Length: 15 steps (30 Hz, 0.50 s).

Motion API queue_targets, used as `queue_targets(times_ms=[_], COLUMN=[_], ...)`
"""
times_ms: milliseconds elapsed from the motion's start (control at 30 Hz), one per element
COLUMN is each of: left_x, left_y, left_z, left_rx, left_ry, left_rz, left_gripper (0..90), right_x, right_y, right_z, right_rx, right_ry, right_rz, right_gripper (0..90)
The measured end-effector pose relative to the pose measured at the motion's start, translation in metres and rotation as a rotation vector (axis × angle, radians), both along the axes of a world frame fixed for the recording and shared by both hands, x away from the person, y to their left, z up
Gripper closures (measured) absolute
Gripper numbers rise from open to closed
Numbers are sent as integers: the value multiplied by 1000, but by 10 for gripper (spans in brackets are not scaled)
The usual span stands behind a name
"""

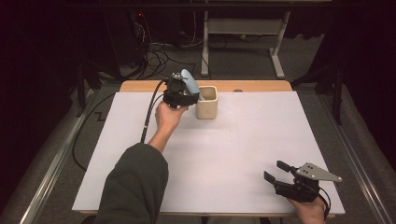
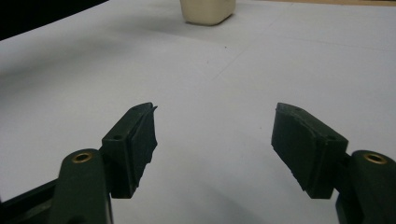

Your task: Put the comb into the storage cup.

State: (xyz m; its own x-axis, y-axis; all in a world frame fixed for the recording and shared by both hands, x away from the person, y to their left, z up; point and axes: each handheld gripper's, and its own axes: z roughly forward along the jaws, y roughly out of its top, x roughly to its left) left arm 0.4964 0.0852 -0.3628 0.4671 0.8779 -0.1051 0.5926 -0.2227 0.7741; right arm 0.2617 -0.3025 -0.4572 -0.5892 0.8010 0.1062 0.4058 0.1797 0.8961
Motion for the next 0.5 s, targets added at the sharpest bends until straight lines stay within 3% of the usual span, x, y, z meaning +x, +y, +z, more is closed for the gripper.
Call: queue_targets(times_ms=[500], left_x=[-8], left_y=[2], left_z=[3], left_rx=[-15], left_ry=[-10], left_rz=[-31], left_gripper=[302], right_x=[0], right_y=[0], right_z=[-1], right_rx=[1], right_ry=[1], right_rz=[0], right_gripper=[314])
